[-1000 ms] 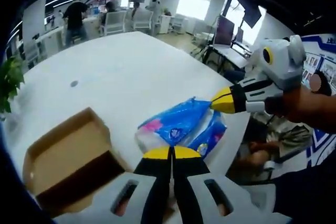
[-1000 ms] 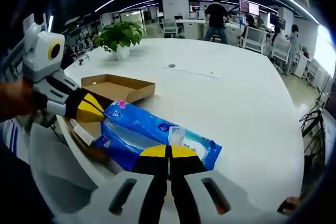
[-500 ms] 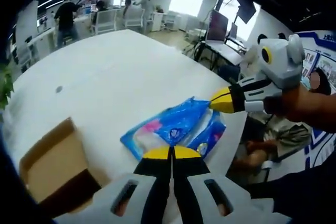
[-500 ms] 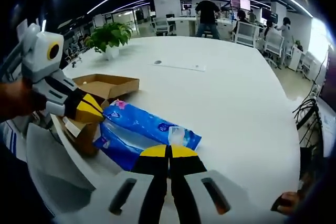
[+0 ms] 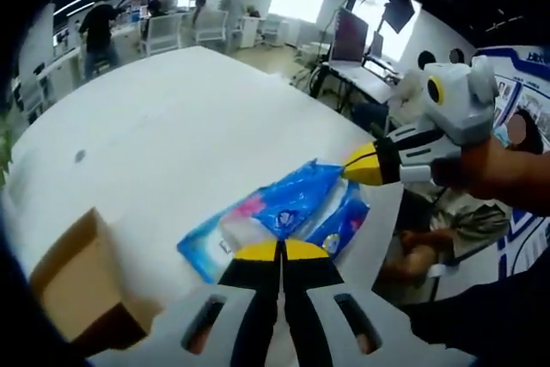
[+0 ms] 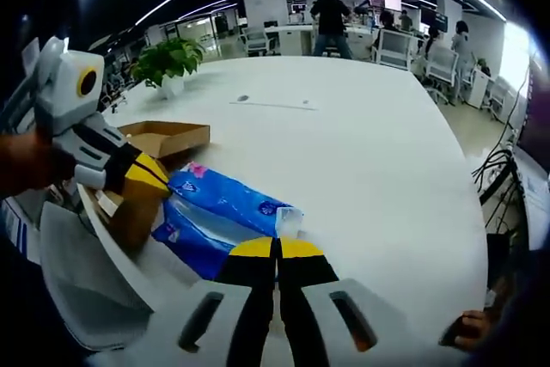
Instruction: Operate the shoe box by opening the lid, removing the specified soft item, and placing it in the target area until the item is outside and the box remains undamaged.
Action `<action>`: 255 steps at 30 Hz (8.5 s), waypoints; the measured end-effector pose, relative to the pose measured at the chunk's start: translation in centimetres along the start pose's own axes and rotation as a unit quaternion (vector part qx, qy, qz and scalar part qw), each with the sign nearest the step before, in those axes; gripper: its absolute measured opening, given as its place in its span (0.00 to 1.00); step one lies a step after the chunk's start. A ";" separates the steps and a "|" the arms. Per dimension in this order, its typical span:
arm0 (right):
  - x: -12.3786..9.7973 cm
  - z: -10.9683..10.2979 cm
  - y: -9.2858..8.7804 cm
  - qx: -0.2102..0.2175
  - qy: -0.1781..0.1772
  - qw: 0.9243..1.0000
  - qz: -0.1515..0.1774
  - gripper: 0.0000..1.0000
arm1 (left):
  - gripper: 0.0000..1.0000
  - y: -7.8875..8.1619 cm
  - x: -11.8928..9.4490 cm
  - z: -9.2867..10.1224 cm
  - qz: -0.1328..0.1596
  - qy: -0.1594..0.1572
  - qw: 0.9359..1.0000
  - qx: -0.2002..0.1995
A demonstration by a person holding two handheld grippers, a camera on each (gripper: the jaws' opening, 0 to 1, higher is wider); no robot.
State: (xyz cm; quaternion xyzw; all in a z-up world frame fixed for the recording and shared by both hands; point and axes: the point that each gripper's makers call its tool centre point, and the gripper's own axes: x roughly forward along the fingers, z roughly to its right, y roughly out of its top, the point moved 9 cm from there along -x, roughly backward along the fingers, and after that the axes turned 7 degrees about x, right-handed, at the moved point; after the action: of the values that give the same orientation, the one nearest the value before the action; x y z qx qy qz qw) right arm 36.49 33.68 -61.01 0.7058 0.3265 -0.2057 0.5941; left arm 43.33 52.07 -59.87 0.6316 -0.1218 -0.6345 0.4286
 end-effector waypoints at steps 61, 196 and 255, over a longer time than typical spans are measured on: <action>-1.1 12.4 -2.8 0.054 -0.041 0.998 -0.014 0.00 | 0.00 4.0 12.0 4.7 -0.034 -0.066 0.997 0.014; -2.7 -5.8 2.2 -0.028 -0.027 0.998 0.048 0.13 | 0.15 -2.7 -8.6 -1.8 0.085 0.043 0.995 -0.006; 6.0 -24.2 4.8 -0.121 0.078 0.989 0.020 0.12 | 0.14 -16.4 -22.7 -11.0 0.108 0.158 0.975 -0.118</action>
State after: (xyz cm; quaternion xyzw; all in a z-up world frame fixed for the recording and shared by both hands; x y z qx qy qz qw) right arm 41.70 58.14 -56.66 0.6488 0.3799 -0.0973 0.6522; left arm 43.17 82.08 -57.33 0.6522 -0.0444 -0.4869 0.5794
